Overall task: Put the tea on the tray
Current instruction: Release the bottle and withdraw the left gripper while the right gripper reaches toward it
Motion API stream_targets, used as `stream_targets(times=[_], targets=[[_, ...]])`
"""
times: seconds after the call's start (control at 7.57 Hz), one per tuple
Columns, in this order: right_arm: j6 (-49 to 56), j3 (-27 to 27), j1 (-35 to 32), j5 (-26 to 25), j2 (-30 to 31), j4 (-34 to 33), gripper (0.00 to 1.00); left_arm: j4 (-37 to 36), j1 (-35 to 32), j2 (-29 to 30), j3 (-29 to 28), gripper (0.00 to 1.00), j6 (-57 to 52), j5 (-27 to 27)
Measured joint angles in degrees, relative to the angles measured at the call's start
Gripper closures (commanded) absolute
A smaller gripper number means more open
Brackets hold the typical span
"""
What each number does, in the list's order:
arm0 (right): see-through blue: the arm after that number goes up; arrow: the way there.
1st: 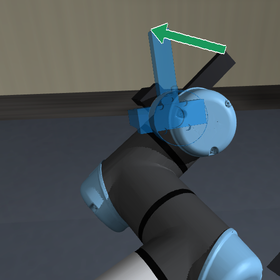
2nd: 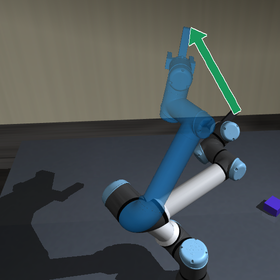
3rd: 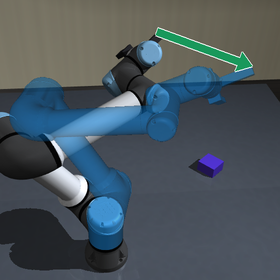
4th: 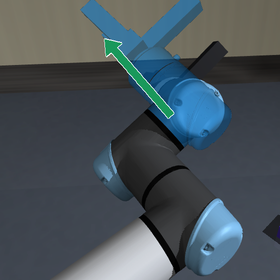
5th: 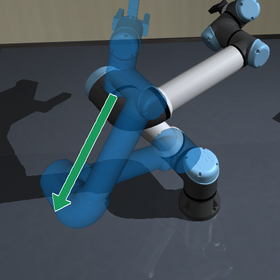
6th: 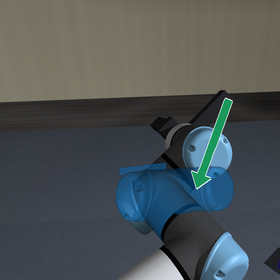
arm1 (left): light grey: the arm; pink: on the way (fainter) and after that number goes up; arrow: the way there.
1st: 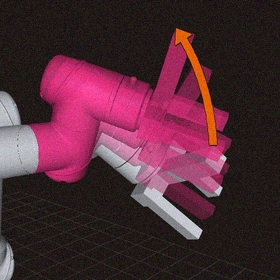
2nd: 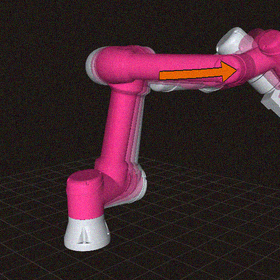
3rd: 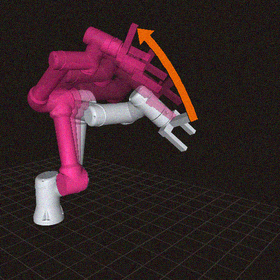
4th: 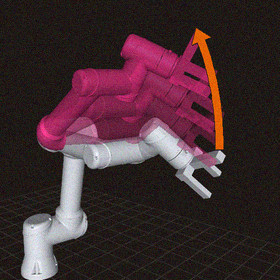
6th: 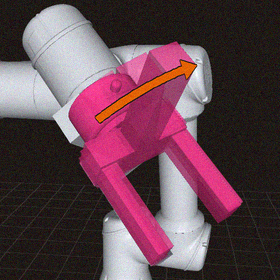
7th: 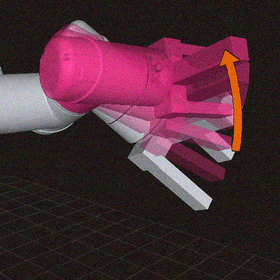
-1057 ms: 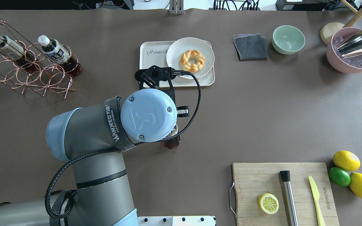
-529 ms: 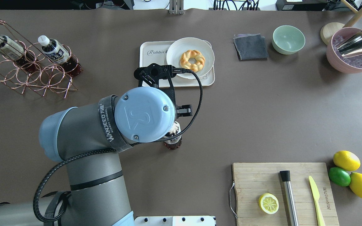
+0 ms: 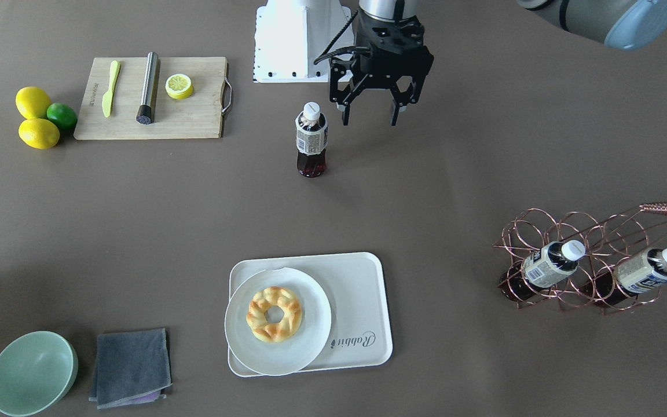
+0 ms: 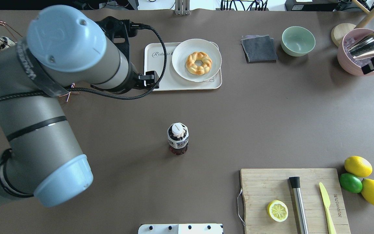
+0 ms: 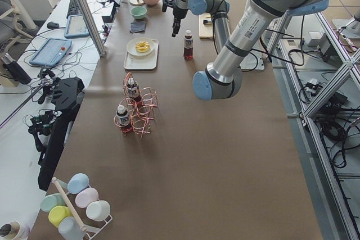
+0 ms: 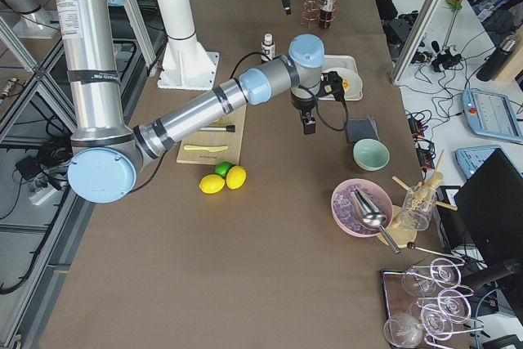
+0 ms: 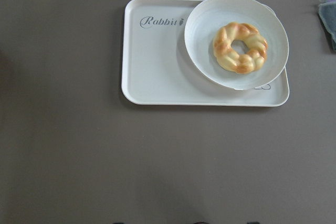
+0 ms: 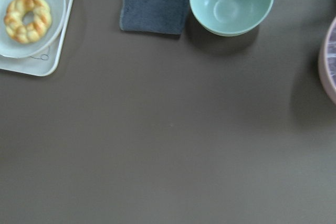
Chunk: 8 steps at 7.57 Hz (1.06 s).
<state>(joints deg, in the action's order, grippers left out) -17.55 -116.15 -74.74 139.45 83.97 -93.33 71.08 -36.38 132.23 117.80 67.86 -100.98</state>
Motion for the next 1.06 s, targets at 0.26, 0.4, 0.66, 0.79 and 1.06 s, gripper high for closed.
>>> stream_targets(times=[0.26, 0.4, 0.66, 0.79, 1.06], targets=[[-19.8, -5.0, 10.0, -4.6, -6.5, -0.2, 0.03, 0.0, -9.2, -6.1, 2.5, 0.17, -10.0, -8.9], [-27.7, -6.0, 14.9, -7.3, -9.9, -0.4, 0.03, 0.0, -13.3, -9.2, 3.0, 0.17, -15.2, -12.5], [-39.3, -6.4, 25.9, -15.4, -17.0, -2.1, 0.03, 0.2, -20.5, -14.5, 3.0, 0.17, -25.2, -17.8], [-42.3, -6.4, 31.2, -20.0, -22.0, -6.7, 0.03, 0.3, -23.5, -16.7, 2.8, 0.17, -29.5, -19.9], [-48.1, -5.1, 39.1, -26.7, -30.1, -13.6, 0.04, 0.4, -27.2, -19.4, 2.8, 0.17, -34.7, -22.2]])
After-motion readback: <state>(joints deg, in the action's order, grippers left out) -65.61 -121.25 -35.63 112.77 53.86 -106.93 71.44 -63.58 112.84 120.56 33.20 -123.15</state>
